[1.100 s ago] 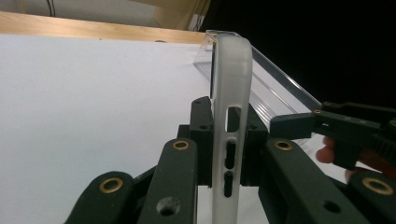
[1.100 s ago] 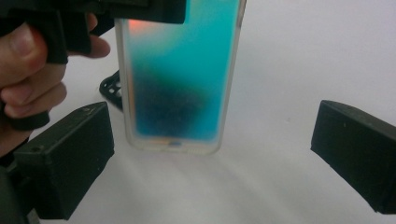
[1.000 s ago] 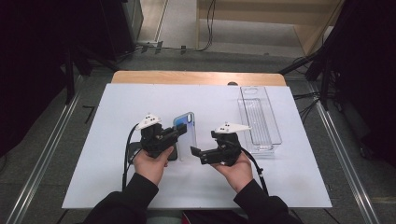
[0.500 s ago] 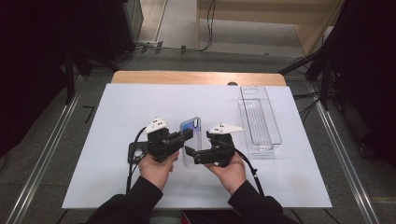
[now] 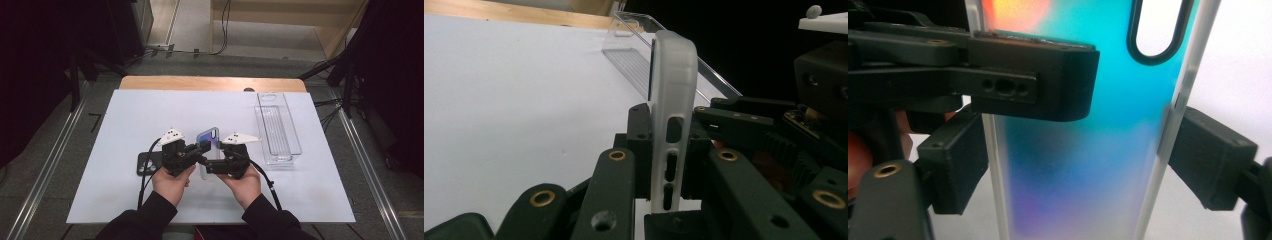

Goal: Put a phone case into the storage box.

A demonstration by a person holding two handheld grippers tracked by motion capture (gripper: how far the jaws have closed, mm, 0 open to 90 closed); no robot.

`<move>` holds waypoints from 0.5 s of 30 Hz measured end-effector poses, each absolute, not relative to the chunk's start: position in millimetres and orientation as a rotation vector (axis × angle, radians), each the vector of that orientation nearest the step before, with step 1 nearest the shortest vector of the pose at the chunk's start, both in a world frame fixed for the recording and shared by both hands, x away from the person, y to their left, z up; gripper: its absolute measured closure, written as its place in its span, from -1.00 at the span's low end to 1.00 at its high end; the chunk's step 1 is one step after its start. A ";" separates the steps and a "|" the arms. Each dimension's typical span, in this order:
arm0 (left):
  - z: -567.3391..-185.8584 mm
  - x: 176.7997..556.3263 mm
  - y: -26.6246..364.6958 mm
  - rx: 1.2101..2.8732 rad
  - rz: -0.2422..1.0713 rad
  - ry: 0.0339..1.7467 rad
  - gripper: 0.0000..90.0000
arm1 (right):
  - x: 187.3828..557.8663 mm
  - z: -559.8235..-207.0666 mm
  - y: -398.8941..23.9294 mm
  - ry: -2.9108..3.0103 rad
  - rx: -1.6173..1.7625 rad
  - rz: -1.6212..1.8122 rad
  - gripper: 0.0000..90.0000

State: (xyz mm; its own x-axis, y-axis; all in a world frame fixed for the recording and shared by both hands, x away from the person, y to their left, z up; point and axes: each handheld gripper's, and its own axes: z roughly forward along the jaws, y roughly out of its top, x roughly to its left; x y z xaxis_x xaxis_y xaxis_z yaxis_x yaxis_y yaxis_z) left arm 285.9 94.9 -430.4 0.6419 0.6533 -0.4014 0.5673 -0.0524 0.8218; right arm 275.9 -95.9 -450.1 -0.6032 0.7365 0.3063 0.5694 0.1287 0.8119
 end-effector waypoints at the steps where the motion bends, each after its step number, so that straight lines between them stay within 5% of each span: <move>1: -430.4 285.9 94.9 1.719 0.094 1.000 0.79 | 276.1 -449.8 -96.0 2.229 1.302 1.476 -0.68; 6: -430.7 286.5 94.6 1.718 0.076 0.997 0.73 | 276.6 -449.1 -96.4 2.244 1.294 1.445 -0.67; 12: -430.2 290.0 95.6 1.724 0.043 1.020 0.14 | 278.2 -451.6 -97.3 2.261 1.299 1.425 -0.67; 15: -429.3 290.9 96.2 1.736 0.036 1.019 0.04 | 279.1 -454.0 -97.9 2.266 1.314 1.400 -0.67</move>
State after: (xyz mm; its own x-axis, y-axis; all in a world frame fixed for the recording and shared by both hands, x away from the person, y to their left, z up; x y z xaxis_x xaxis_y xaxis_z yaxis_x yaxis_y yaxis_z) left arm 290.9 96.2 -429.3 0.6334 0.6398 -0.4351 0.6073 -0.0625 0.7920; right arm 279.1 -97.9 -454.0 -0.5968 0.7506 0.2835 0.5896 0.1707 0.7894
